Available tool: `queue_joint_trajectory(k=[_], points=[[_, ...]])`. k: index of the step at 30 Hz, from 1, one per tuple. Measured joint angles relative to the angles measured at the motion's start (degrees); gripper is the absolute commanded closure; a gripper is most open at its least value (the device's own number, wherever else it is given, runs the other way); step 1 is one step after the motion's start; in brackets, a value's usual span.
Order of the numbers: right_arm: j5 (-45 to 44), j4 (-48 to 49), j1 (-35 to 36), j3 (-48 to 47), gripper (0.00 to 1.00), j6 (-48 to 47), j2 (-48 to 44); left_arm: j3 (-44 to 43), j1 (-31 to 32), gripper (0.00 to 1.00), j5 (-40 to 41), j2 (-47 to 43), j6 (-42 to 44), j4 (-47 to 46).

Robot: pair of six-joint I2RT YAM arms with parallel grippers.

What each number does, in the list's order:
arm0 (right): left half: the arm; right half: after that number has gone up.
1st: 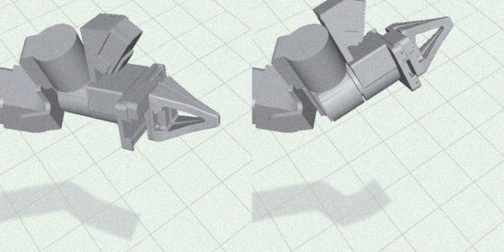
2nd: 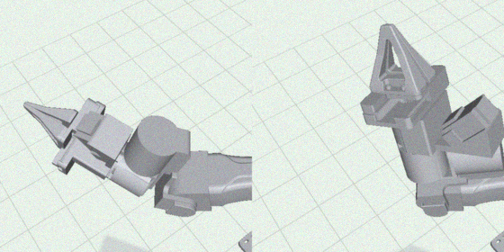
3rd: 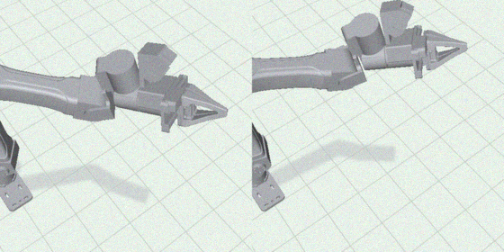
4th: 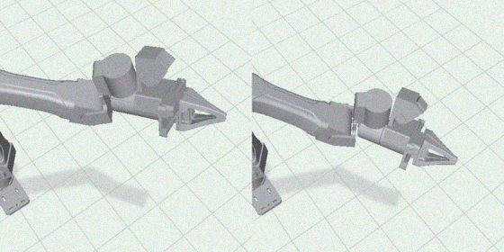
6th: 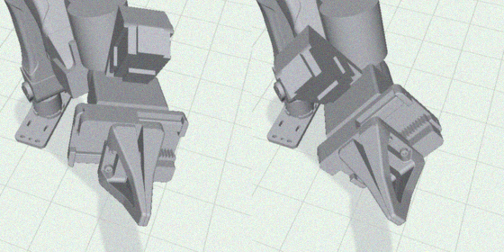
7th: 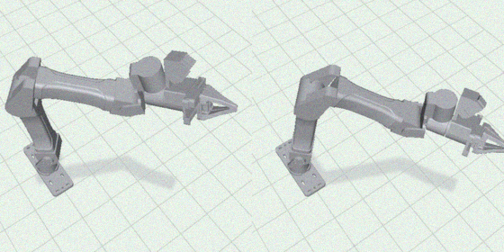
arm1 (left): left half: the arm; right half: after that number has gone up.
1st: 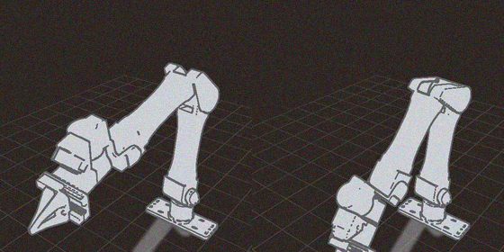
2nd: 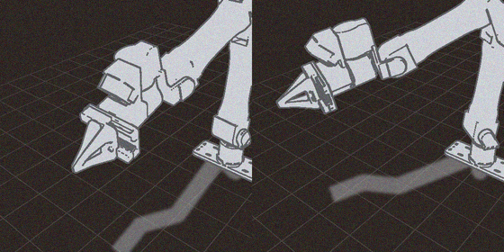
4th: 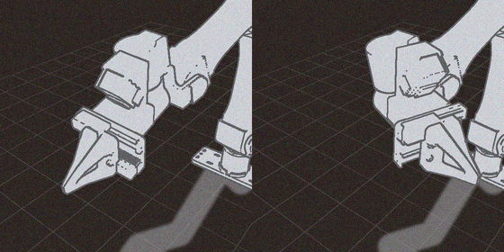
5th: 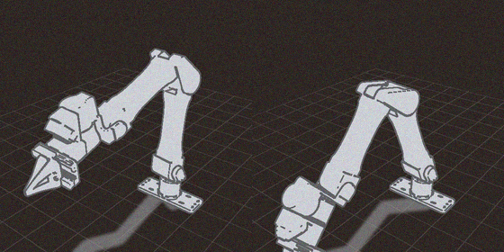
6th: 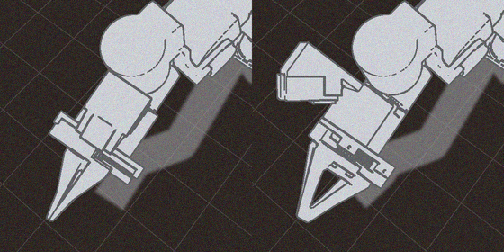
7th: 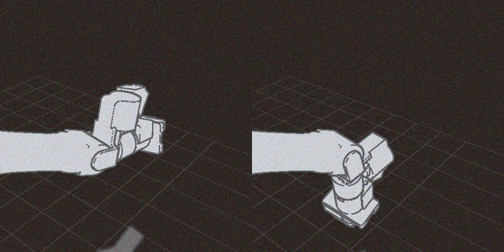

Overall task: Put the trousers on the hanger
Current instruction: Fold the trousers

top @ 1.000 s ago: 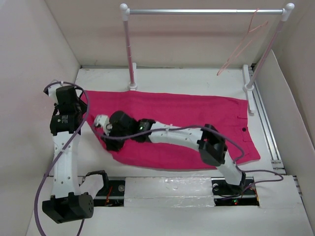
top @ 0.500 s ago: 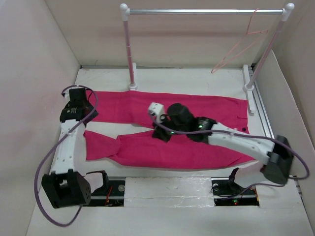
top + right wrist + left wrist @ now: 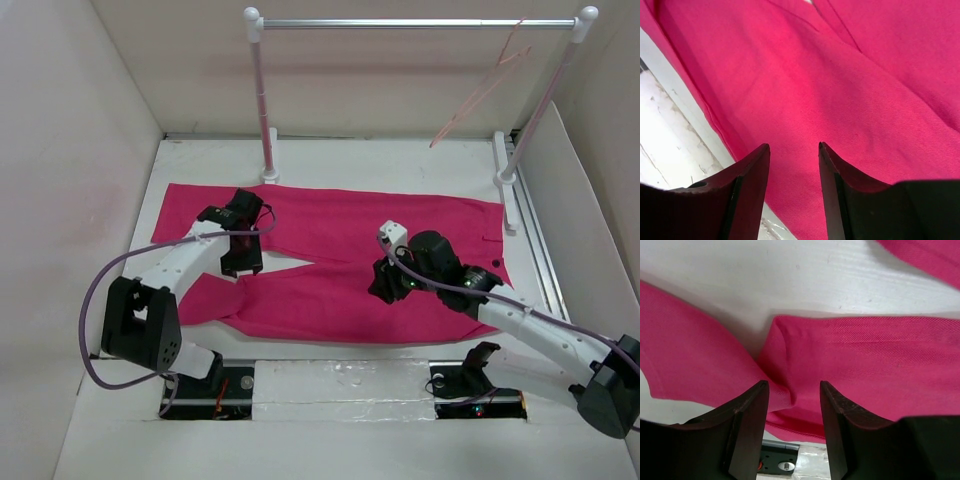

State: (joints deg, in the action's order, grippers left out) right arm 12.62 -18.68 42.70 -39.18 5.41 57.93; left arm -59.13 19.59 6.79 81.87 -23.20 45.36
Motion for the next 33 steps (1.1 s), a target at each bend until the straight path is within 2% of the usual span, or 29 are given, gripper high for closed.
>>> queue_joint_trajectory(k=[8, 14, 16, 18, 19, 25, 28, 33], points=[[4.2, 0.3, -3.5, 0.3, 0.50, -1.2, -1.1, 3.0, 4.3, 0.60, 4.2, 0.6, -6.0, 3.8], [7.3, 0.3, -5.3, 0.3, 0.50, -2.4, -1.3, 3.2, 4.3, 0.70, 10.1, 1.6, -10.2, 5.4], [8.1, 0.3, -5.6, 0.3, 0.50, -2.7, -1.6, 3.0, 4.3, 0.77, 11.8, 3.2, -11.1, 5.8], [8.5, 0.3, -5.7, 0.4, 0.50, -3.0, -2.1, 2.6, 4.3, 0.97, 13.3, 5.1, -11.8, 6.2], [9.1, 0.3, -6.0, 0.5, 0.51, -3.1, -2.5, 2.4, 4.3, 1.00, 13.9, 6.0, -12.1, 6.4], [10.4, -0.3, -8.4, 0.7, 0.51, -3.7, -3.6, -1.0, 4.1, 1.00, 18.1, 7.9, -13.9, 9.4], [10.6, -0.8, -9.5, 0.7, 0.51, -3.7, -3.6, -4.9, 0.7, 1.00, 19.8, 6.4, -14.2, 10.1], [11.1, -1.5, -11.0, 1.2, 0.48, -3.7, -3.6, -8.3, -12.9, 1.00, 19.4, 1.9, -11.9, 6.6]])
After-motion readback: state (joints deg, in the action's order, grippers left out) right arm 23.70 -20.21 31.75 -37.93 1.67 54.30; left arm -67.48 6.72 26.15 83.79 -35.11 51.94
